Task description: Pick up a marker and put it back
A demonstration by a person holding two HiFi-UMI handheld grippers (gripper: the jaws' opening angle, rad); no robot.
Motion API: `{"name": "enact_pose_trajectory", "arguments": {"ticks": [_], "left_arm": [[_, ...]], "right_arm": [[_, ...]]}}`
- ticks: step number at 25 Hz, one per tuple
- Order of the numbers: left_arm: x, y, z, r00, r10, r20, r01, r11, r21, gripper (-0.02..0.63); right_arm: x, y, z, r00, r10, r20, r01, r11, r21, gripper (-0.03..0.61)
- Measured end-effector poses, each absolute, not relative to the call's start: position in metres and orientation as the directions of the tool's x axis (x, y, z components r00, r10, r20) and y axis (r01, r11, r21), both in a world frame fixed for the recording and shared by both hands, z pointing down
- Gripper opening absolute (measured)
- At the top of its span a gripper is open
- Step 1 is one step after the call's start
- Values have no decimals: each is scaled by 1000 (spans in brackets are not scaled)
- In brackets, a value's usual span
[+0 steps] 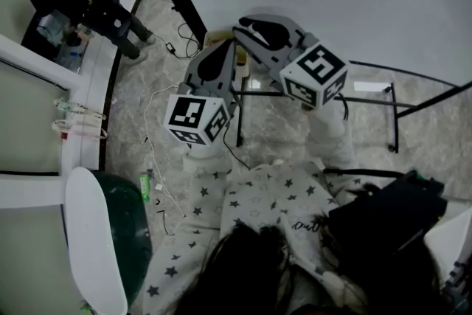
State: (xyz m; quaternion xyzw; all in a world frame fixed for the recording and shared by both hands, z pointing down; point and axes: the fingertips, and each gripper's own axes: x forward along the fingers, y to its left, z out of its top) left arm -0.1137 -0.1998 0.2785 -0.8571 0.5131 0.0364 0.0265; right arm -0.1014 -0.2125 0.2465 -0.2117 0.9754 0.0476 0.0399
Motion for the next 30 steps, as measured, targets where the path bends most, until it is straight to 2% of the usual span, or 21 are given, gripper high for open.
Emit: {"name": "enact_pose_trajectory", "arguments": {"ticks": [30], "left_arm": [[-127, -215, 361, 433, -901, -5, -900, -433, 52, 0]], "right_arm": [[-118, -247, 371, -915, -400, -45, -396, 915, -80, 83]]}}
